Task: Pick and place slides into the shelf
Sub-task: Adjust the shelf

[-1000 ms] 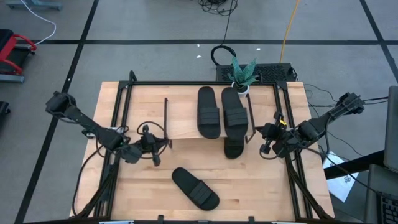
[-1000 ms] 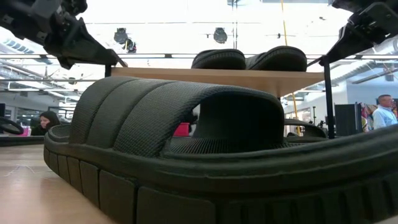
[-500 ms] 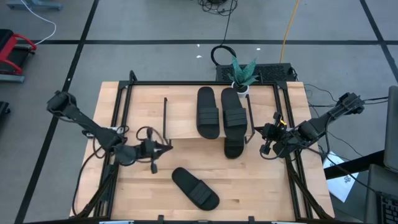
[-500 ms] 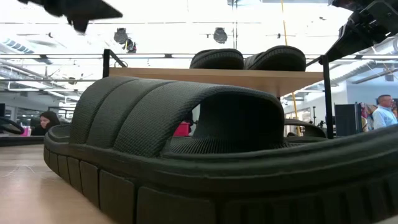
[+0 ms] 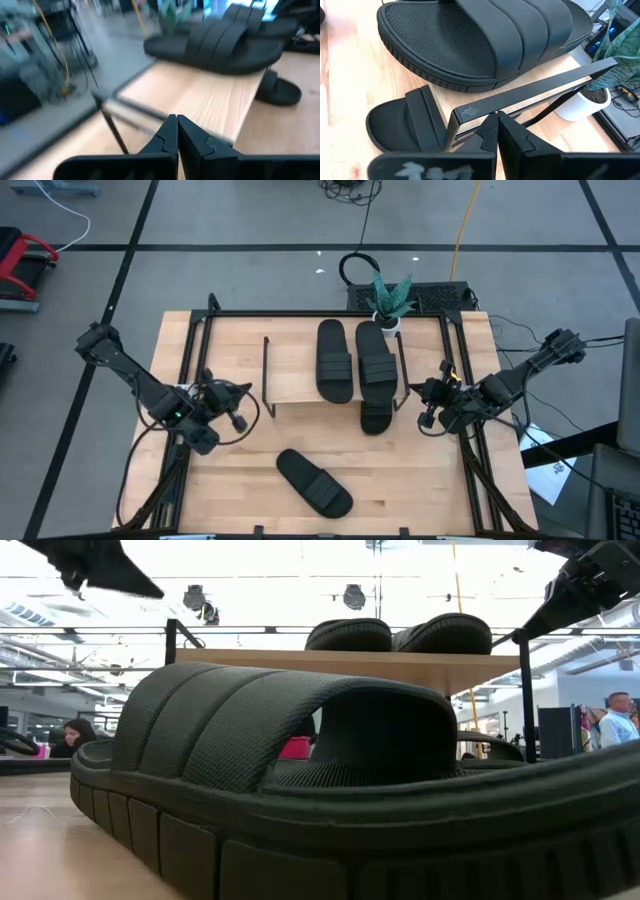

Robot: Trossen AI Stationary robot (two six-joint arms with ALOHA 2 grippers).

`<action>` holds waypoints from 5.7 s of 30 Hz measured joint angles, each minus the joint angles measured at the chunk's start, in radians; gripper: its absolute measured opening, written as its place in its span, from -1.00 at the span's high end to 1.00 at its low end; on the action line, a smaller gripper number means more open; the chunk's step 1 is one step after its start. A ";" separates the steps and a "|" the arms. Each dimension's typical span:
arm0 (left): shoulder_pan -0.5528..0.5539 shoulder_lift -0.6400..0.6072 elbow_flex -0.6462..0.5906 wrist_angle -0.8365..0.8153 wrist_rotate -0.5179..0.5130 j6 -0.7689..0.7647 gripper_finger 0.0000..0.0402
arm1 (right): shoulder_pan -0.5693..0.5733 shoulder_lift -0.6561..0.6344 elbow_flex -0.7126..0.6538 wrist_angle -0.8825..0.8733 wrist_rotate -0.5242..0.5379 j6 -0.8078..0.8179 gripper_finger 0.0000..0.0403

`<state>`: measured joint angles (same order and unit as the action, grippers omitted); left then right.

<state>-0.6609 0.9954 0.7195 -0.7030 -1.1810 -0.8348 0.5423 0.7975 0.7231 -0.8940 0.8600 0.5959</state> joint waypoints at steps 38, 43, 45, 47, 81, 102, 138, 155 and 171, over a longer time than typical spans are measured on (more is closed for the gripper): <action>0.288 0.099 -0.042 0.346 0.577 0.128 0.97 | 0.019 -0.001 0.000 -0.011 -0.074 0.053 1.00; 0.272 0.099 -0.037 0.345 0.589 0.129 0.97 | 0.054 0.000 0.000 -0.006 -0.087 0.088 1.00; 0.271 0.099 -0.035 0.334 0.587 0.114 0.97 | 0.070 0.000 0.000 -0.001 -0.092 0.103 1.00; 0.272 0.107 -0.032 0.323 0.581 0.099 0.97 | 0.084 0.000 0.000 0.006 -0.103 0.116 1.00; 0.227 0.124 -0.031 0.240 0.406 0.179 0.97 | 0.143 0.002 0.002 -0.197 0.030 0.308 1.00; 0.227 0.122 -0.032 -0.022 0.325 0.011 0.97 | 0.143 -0.008 0.002 -0.366 0.060 0.459 1.00; -0.170 0.668 0.117 0.521 0.519 -0.047 1.00 | 0.455 0.002 0.001 0.239 0.028 0.038 1.00; -0.216 0.658 0.431 -0.866 0.471 -1.035 1.00 | 0.468 0.035 0.001 0.232 0.030 0.039 1.00; 0.081 0.638 0.378 -0.664 0.419 -0.718 1.00 | 0.426 0.053 0.001 0.224 0.029 0.038 1.00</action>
<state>-0.5802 1.6329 1.0973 -1.3670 -0.7618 -1.5529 0.9680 0.8503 0.7238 -0.6704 0.8887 0.6337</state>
